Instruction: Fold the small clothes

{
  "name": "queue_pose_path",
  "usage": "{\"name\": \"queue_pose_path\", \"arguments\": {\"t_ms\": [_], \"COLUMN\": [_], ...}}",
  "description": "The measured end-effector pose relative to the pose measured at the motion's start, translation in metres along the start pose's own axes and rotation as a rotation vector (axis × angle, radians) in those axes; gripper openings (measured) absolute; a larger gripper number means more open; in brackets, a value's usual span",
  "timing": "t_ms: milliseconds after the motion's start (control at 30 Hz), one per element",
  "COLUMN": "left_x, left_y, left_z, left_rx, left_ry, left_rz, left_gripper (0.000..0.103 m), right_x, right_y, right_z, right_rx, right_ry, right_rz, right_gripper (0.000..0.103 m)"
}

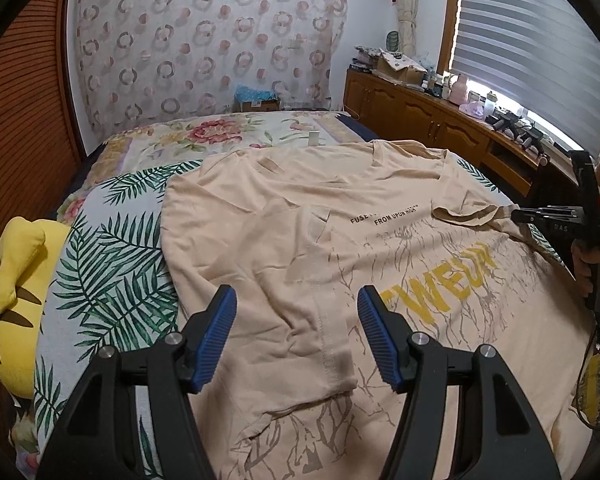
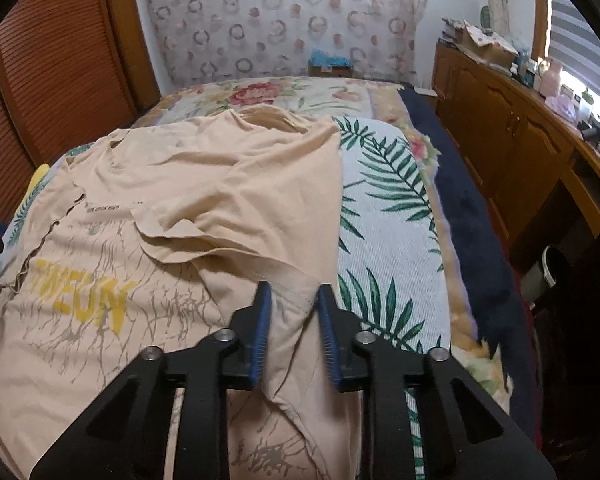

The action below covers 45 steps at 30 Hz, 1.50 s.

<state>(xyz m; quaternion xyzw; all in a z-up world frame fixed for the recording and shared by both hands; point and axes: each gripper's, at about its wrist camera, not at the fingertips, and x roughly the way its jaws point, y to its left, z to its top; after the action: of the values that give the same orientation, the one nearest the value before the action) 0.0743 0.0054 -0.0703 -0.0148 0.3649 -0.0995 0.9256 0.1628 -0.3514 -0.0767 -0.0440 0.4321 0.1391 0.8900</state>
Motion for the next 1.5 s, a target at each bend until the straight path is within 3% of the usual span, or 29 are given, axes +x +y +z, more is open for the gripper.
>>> {"name": "queue_pose_path", "arguments": {"t_ms": [167,400,667,867,1033,1200,1267,1300,1333,1433,1500], "left_x": [0.000,0.000,0.000,0.001,0.003,0.003,0.003,0.003,0.003,0.003,0.003], "left_y": [0.000,0.000,0.004,0.003,0.004,0.011,0.016,0.018,0.021,0.027,0.031], "left_z": [-0.001,0.000,0.000,0.000,0.000,-0.001,-0.001,-0.002,-0.002,-0.002,0.001], "left_rx": [-0.004,-0.008,-0.024,-0.019,-0.021,-0.036,-0.044,-0.048,-0.052,-0.060,-0.066], "left_ry": [0.002,-0.002,-0.008,-0.007,-0.006,-0.008,-0.008,-0.007,-0.009,-0.013,-0.015], "left_rz": [-0.003,0.001,0.004,0.004,0.011,0.023,0.030,0.034,0.036,0.043,0.046], "left_gripper": [0.063,0.063,0.063,0.063,0.063,0.063,0.063,0.063,0.063,0.063,0.063], "right_x": [-0.009,-0.031,-0.035,-0.044,-0.042,-0.006,0.011,0.017,0.021,0.019,0.013], "right_y": [0.018,0.039,0.064,0.062,0.064,0.072,0.072,0.072,0.073,0.081,0.086], "right_z": [0.001,-0.006,-0.035,-0.039,-0.016,0.003,0.006,0.007,0.007,0.006,0.005], "right_rx": [-0.073,-0.096,-0.186,-0.177,-0.166,-0.172,-0.166,-0.167,-0.171,-0.170,-0.187], "right_ry": [-0.030,-0.048,0.026,-0.010,-0.066,-0.033,-0.003,0.010,0.020,0.026,0.017], "right_rz": [-0.009,0.114,0.155,0.161,0.165,0.137,0.120,0.128,0.134,0.228,0.245], "right_gripper": [0.006,0.006,0.007,0.027,0.029,0.029,0.023,0.011,0.008,0.006,0.006]}}
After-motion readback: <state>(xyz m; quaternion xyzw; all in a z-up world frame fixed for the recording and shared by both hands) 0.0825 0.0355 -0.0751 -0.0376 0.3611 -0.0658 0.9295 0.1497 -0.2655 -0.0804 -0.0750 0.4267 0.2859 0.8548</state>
